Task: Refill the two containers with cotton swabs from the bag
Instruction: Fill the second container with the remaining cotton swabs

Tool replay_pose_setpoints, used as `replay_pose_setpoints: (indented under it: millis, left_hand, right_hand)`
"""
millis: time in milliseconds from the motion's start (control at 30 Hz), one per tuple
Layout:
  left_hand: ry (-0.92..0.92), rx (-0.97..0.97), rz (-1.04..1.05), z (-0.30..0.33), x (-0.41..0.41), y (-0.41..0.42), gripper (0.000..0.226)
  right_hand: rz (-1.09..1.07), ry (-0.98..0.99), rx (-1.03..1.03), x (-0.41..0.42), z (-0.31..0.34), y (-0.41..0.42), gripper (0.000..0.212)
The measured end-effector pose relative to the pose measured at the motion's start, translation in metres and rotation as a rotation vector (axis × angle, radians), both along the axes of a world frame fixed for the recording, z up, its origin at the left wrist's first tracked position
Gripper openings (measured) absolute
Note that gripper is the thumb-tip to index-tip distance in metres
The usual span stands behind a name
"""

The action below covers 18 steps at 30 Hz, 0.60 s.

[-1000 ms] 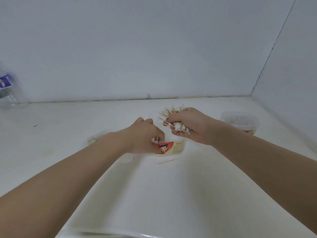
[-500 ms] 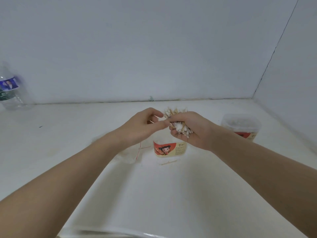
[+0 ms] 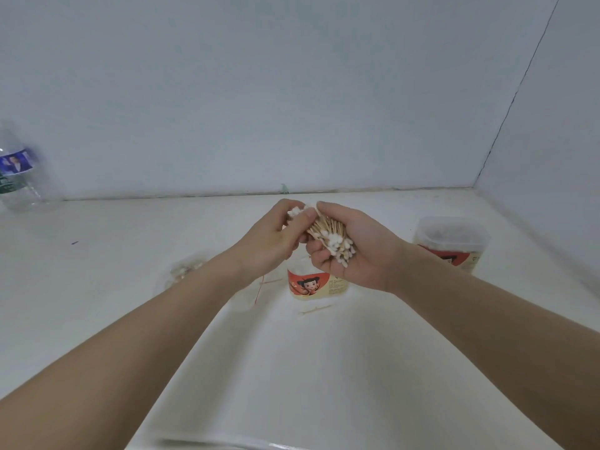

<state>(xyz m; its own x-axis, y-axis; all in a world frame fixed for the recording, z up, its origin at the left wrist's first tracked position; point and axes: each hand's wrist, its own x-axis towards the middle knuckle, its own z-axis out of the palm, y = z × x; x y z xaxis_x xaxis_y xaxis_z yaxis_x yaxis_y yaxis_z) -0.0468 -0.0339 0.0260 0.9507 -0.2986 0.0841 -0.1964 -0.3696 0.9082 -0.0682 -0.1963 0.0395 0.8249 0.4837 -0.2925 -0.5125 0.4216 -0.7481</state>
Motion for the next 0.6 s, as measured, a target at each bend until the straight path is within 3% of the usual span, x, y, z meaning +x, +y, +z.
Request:
replay_pose_setpoints:
  millis: [300,433,600]
  left_hand:
    - [-0.143,0.156,-0.003,0.017,0.000,-0.015,0.030]
    - [-0.027,0.176,-0.017,0.019,0.001,-0.020,0.050]
    - [0.178,-0.074,0.112,0.016,0.005,-0.017,0.069]
  right_hand:
    - [0.056,-0.030,-0.143,0.004,0.009,0.000,0.072]
    - [0.041,-0.076,-0.179,0.005,0.006,-0.001,0.064]
    - [-0.095,-0.087,-0.057,0.007,-0.003,-0.007,0.036]
